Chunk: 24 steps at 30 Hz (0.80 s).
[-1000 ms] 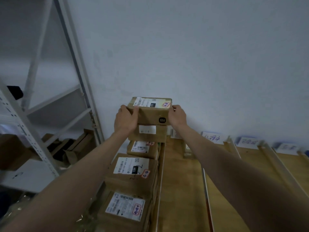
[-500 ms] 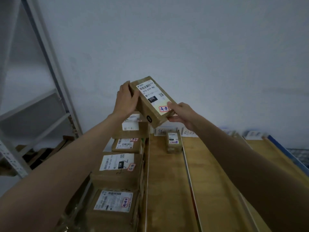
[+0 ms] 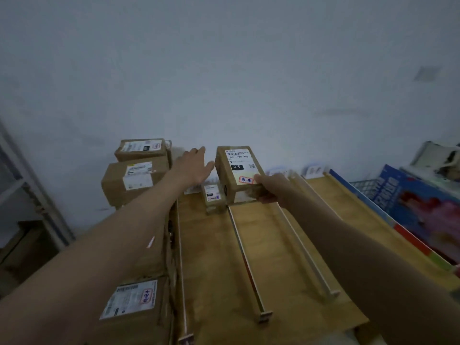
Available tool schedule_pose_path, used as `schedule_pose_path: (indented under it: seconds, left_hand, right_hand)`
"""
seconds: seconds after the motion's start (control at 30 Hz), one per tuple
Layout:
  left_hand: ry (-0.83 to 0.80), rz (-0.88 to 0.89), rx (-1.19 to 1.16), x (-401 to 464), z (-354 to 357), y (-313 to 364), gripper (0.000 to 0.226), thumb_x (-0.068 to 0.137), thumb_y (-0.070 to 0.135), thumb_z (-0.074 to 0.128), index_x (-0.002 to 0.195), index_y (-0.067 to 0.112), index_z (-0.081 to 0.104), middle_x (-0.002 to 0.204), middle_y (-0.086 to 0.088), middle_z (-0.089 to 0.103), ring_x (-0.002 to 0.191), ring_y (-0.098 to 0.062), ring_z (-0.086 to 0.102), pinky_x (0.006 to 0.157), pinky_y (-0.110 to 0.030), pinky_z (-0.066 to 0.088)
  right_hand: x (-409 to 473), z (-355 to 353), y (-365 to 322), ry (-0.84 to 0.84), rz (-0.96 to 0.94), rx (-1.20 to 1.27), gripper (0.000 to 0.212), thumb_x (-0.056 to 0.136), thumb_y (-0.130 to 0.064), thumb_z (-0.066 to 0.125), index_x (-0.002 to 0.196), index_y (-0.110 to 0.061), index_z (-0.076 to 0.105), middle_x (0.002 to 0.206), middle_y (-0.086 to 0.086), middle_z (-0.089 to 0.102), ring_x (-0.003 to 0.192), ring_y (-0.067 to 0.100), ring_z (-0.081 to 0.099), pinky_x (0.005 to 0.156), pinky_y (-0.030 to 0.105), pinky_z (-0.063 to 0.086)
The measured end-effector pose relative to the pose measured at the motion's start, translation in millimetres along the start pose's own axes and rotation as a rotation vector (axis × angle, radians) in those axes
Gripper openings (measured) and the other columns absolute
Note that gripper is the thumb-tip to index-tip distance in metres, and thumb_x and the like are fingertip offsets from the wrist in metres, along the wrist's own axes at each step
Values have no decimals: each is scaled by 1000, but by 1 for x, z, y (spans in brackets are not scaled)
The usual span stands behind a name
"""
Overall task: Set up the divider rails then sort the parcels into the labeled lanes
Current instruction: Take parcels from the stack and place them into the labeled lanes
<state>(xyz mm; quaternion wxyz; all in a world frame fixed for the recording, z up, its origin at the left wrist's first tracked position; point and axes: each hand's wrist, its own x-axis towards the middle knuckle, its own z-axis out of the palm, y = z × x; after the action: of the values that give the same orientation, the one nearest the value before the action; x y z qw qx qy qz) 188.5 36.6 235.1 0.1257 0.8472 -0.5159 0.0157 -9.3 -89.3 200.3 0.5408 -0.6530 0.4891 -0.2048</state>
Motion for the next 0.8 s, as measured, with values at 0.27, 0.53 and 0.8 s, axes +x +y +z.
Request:
schedule_pose_path:
  seconds: [0.27,0.53,0.8]
  left_hand:
    - [-105,161,182,-15,82,65,58,100,51,35,143,14,42,143,-11,47,130,-32,45,104,-45,38]
    - [-148,186,166,-35,139,151,57,102,51,33,144,14,41,144,-8,45,130,-28,44,105,-44,40]
    - [-130,159,164,-43,190,258,57,102,52,28,143,14,41,140,-7,48,125,-27,49,101,-41,39]
  right_hand:
    - [-11,-55,97,115,188,-131,44,96,-38,56,115,1,63,110,17,67,73,22,55,54,29,41]
    - [-13,-139,164,177,271,-44,38,97,-32,60,114,2,61,109,14,68,95,27,68,78,40,58]
    - [-13,-244,212,232,239,-110,42,101,-31,52,125,3,55,100,10,61,95,26,62,82,39,56]
